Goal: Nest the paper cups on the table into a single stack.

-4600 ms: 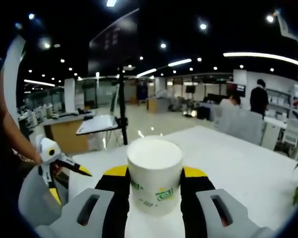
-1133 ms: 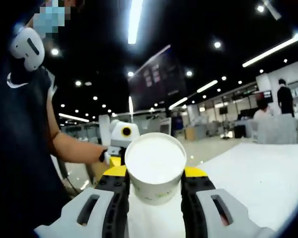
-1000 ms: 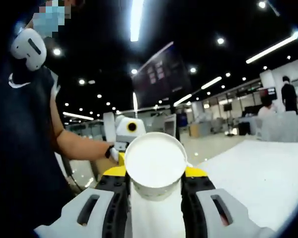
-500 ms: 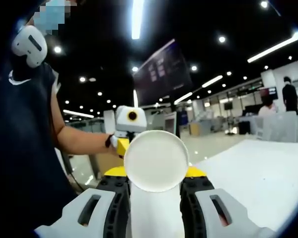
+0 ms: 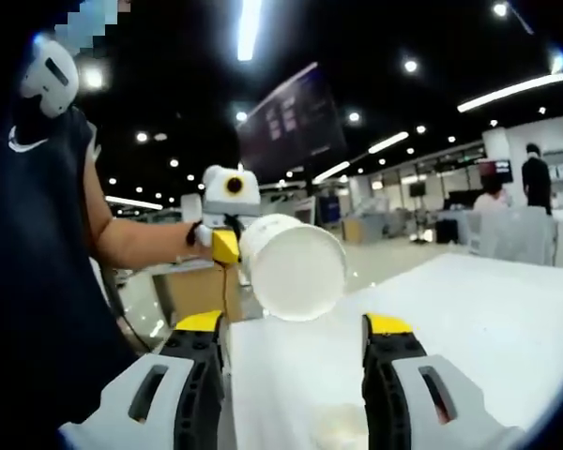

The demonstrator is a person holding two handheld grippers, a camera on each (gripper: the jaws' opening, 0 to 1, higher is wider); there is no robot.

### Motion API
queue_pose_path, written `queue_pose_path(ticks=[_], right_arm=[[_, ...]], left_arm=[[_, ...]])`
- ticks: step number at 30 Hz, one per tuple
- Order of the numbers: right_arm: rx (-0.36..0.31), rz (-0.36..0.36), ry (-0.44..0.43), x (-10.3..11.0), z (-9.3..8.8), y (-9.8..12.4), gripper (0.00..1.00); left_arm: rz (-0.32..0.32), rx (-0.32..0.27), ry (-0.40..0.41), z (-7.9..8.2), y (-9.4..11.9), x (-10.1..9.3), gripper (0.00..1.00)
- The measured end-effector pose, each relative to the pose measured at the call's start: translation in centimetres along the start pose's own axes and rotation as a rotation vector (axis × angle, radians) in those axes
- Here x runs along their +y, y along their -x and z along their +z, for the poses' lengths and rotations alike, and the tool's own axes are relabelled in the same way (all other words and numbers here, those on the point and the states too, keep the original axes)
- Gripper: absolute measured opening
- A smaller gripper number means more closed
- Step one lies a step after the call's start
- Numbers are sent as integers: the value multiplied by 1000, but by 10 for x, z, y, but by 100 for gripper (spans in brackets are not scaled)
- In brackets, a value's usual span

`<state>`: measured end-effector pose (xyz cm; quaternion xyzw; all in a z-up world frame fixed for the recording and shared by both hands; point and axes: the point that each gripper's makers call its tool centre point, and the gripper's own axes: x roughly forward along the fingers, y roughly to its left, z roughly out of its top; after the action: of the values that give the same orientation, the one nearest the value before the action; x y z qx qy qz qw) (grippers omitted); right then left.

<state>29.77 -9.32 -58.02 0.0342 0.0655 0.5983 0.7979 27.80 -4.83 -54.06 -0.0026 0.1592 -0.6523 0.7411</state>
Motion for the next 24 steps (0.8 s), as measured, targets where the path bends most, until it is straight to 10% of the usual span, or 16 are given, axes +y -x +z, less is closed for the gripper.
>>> queue_pose_path(ticks=[10, 24], right_arm=[[124, -145, 21, -31, -39, 40, 89], [215, -243, -4, -37, -88, 76, 100]], left_arm=[[96, 501, -54, -30, -12, 10, 0], [122, 1008, -158, -36, -19, 18, 0]])
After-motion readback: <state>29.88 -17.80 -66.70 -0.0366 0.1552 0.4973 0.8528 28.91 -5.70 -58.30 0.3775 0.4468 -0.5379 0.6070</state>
